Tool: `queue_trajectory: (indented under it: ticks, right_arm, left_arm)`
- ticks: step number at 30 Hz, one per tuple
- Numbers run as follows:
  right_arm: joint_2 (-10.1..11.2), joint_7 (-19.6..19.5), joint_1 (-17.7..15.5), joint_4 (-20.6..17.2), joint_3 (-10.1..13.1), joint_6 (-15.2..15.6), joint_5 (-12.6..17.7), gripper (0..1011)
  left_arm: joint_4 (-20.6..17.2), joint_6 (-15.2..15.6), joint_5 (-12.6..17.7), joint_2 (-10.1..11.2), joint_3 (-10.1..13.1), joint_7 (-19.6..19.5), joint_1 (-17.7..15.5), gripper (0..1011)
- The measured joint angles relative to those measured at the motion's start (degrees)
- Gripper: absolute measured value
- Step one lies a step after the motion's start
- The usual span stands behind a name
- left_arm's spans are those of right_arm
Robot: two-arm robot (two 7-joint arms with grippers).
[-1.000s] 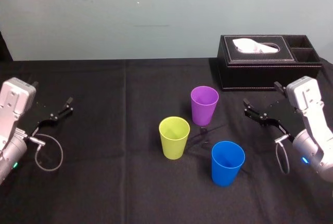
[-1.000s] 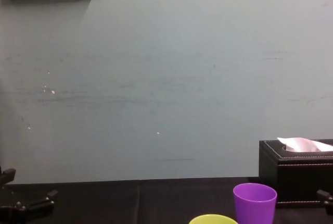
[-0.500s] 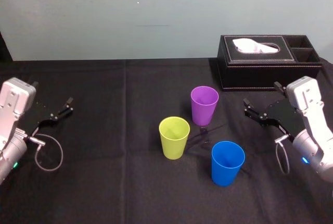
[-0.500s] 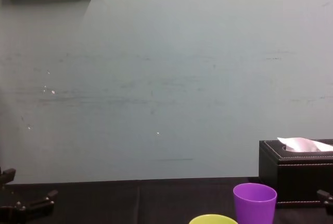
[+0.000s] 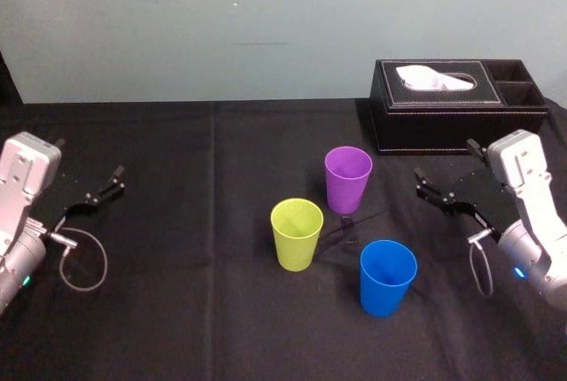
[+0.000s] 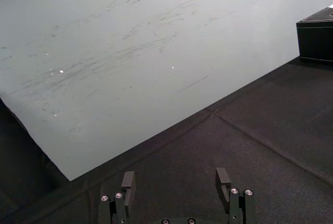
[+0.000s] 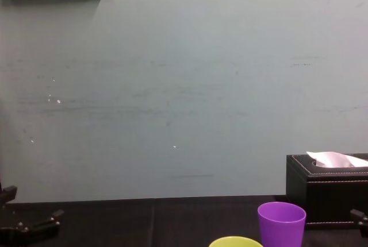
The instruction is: Stack the three plastic cups sequentially using one hand.
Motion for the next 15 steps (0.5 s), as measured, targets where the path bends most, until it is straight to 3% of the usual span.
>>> queue_trajectory:
  ticks: [15]
  right_arm:
    - [-0.3,0.3,-0.1,0.0,0.3,0.0,0.0,1004]
  left_arm:
    - [0.0,0.0,0.0,0.0,0.0,0.0,0.0,1010]
